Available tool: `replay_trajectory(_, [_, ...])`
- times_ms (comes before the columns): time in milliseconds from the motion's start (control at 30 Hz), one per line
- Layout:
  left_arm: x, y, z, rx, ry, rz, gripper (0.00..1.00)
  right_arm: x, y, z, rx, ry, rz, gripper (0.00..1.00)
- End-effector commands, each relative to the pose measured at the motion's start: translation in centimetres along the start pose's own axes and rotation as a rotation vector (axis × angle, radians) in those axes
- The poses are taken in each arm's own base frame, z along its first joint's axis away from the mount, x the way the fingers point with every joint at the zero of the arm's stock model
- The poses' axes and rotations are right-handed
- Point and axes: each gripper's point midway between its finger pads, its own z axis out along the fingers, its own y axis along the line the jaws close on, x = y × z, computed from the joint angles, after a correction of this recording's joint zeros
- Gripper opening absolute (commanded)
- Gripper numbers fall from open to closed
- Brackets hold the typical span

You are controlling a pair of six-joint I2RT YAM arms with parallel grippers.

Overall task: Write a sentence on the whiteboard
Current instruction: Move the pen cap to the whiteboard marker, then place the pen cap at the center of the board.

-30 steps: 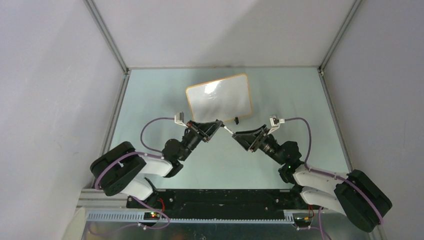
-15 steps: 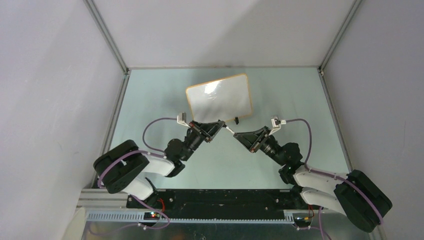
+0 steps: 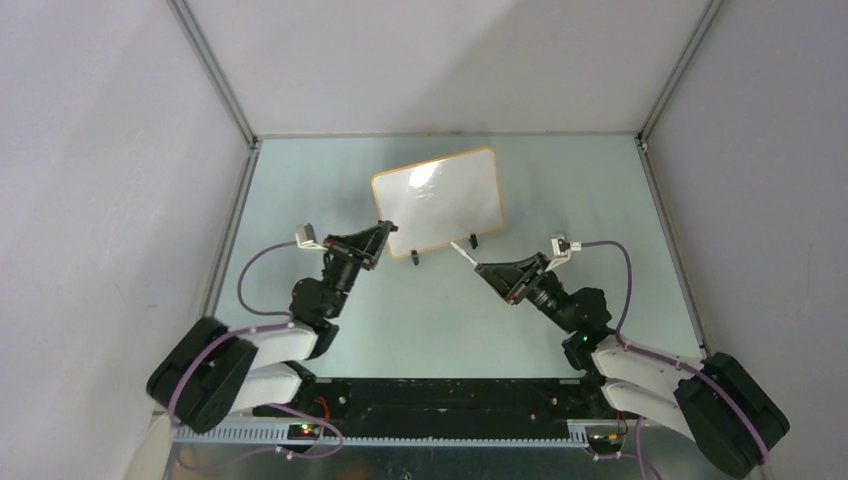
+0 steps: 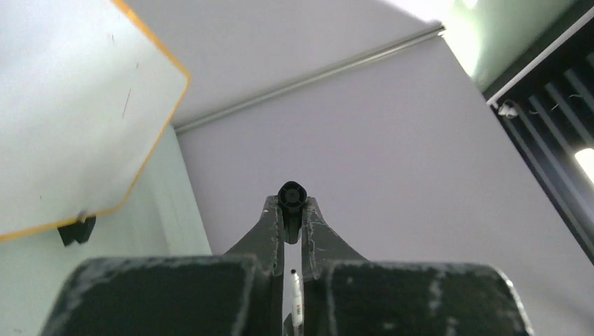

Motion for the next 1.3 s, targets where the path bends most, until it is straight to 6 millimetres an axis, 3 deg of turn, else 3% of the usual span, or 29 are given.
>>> replay_trajectory(0, [-2.4,-0.6,-0.9,-0.011,-0.068,0.078,0.00,-1.2,0.2,0.0,-0.005,-0.038,-0.035,0.00])
replay_trajectory(100, [-1.9,0.4,-1.0,-0.093,-0.029,0.169,0.00,-1.5,-0.4,-0.4,0.008,-0.046,-0.046,0.00])
replay_trajectory(133, [-2.0,-0.3,-1.2,-0.087,-0.032,0.206,0.00,-2.1,-0.7,-0.6,0.018,-0.066,-0.049,0.00])
replay_trajectory(167, [-1.1,0.5,-1.5,-0.133,-0.001,0.224,0.00,-2.2,-1.1,-0.9,0.032,-0.073,-0.050,0.00])
replay_trajectory(200, [-1.3,0.0,-1.7,-0.131,-0.021,0.258,0.00,-3.3,-1.3,-1.2,0.040,-0.107,-0.059,0.00])
replay_trajectory(300, [0.8,1.7,-2.9,-0.259,0.051,0.340,0.00,-4.3,-3.4,-2.5,0.132,-0.148,-0.069,0.00])
replay_trajectory(333, [1.2,1.4,-2.8,-0.265,0.067,0.369,0.00,-5.9,-3.7,-3.1,0.167,-0.215,-0.089,0.00])
replay_trajectory(467, [4.5,4.2,-4.3,-0.373,0.195,0.430,0.00,-8.2,-6.1,-5.4,0.348,-0.319,-0.143,0.00])
replay_trajectory(500, [5.7,5.7,-4.7,-0.417,0.251,0.451,0.00,-8.6,-6.2,-6.1,0.373,-0.342,-0.152,0.00])
replay_trajectory(533, [6.5,5.5,-4.4,-0.421,0.283,0.470,0.00,-8.8,-7.1,-6.7,0.426,-0.361,-0.163,0.00])
replay_trajectory(567, [7.4,7.6,-5.0,-0.491,0.345,0.504,0.00,-9.5,-6.8,-7.1,0.425,-0.393,-0.173,0.00])
replay_trajectory(600, [8.2,7.2,-4.4,-0.486,0.375,0.525,0.00,-9.6,-7.2,-7.5,0.451,-0.404,-0.180,0.00])
replay_trajectory(633, [9.1,8.9,-5.0,-0.541,0.433,0.553,0.00,-9.8,-7.1,-7.6,0.450,-0.417,-0.185,0.00])
replay_trajectory(667, [9.8,8.7,-4.6,-0.543,0.467,0.577,0.00,-9.9,-7.2,-7.7,0.456,-0.418,-0.192,0.00])
replay_trajectory(700, [10.6,9.8,-4.8,-0.572,0.514,0.607,0.00,-9.8,-7.3,-7.7,0.461,-0.415,-0.193,0.00])
replay_trajectory(867, [13.7,10.3,-3.7,-0.579,0.629,0.650,0.02,-9.3,-7.5,-6.9,0.459,-0.361,-0.203,0.00])
replay_trajectory(1067, [16.4,13.3,-4.3,-0.636,0.734,0.606,0.05,-8.7,-7.5,-6.4,0.444,-0.326,-0.200,0.00])
replay_trajectory(1267, [17.7,14.1,-3.4,-0.688,0.815,0.674,0.09,-8.5,-7.2,-6.2,0.428,-0.313,-0.203,0.00])
